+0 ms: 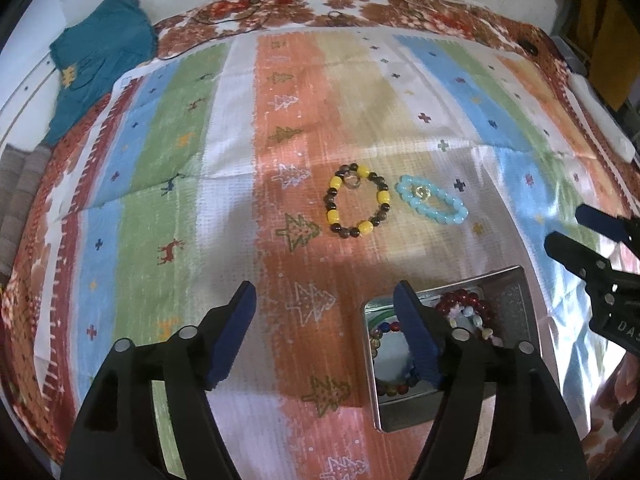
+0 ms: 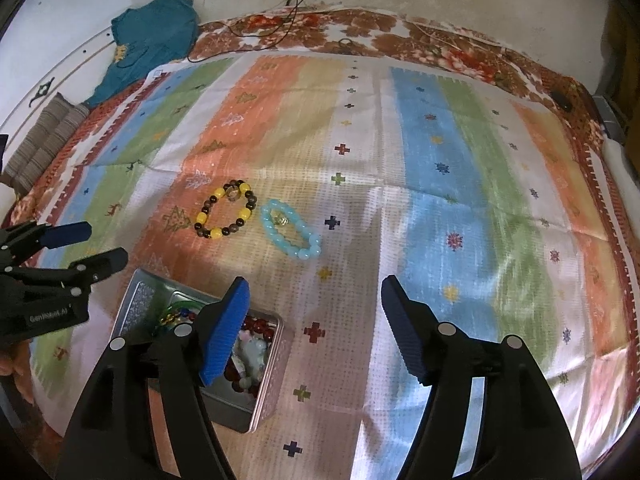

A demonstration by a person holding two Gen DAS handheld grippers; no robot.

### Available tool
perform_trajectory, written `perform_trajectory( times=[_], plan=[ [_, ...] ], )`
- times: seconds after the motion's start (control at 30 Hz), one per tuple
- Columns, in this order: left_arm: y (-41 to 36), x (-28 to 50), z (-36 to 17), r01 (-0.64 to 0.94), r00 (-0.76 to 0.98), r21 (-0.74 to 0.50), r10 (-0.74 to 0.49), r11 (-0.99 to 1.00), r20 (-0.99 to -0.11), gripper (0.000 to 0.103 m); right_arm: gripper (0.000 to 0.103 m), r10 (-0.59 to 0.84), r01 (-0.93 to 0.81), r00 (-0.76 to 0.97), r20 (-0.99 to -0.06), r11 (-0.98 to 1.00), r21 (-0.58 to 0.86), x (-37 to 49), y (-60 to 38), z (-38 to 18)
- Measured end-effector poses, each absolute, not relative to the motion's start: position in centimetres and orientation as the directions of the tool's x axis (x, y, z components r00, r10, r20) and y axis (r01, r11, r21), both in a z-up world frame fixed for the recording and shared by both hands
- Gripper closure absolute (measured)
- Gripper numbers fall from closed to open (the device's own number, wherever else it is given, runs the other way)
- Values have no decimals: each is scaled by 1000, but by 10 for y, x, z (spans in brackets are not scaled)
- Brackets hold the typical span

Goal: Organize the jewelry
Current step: 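Move the open left tool toward the yellow-black bracelet while the right tool approaches the light-blue bracelet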

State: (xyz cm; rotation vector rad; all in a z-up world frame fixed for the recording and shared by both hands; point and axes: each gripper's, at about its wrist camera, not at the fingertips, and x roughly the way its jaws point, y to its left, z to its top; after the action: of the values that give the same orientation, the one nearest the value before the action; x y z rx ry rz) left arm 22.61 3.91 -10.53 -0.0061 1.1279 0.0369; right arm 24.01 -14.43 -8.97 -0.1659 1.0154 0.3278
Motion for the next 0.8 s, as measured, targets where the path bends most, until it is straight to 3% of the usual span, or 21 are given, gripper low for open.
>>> perform_trajectory(
  times=[0.8],
  plan=[
    [58,273,-143,-76,368,-57,-26,995,-930,25,30,169,-357,427,-888,934,6,279,-135,-121]
  ],
)
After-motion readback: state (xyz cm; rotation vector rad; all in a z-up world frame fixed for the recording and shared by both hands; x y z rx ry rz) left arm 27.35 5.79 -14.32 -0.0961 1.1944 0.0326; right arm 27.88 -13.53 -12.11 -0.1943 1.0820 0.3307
